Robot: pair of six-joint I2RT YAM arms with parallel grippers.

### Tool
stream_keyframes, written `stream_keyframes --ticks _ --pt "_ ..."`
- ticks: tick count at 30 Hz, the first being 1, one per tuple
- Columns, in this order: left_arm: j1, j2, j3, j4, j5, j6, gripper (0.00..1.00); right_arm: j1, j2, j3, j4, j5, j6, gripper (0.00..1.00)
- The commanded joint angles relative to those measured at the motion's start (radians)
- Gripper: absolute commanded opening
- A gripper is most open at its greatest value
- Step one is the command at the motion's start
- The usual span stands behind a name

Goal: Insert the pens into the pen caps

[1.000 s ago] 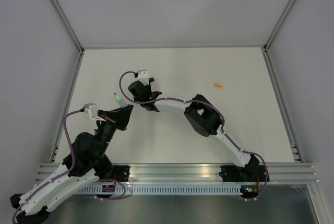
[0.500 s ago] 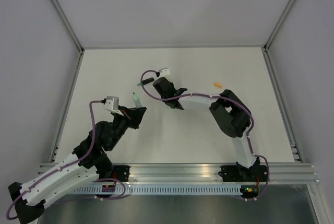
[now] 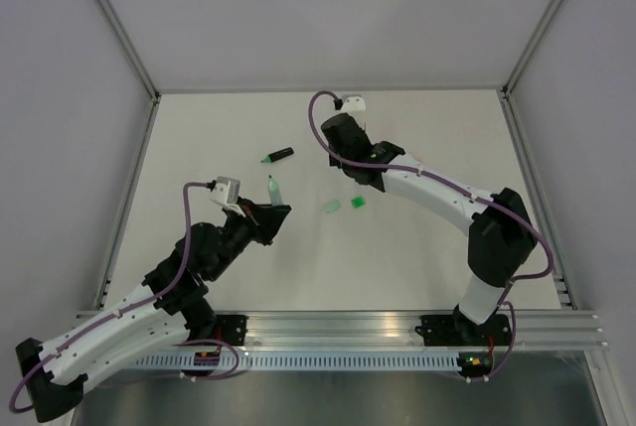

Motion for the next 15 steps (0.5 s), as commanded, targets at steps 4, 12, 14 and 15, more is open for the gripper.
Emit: stream_keyframes --ticks 4,12,14,15 --pt "0.0 -0.053 0.006 0.013 -0.077 0.004 0.02 -0.008 0.102 0.076 -0.365 -0.004 0.614 0.51" --pt "0.0 -0.144 -0.02 -0.007 -0.186 0.002 0.02 0.002 0.315 0.313 -0.647 -0.053 1.023 0.54" --pt "0.0 -0.164 -0.029 -0.01 -0.204 0.004 0.02 0.003 0.384 0.371 -0.736 -0.056 1.079 0.54" --pt "0.0 -0.171 -0.031 -0.012 -0.216 0.004 0.02 0.002 0.401 0.405 -0.747 -0.063 1.084 0.54"
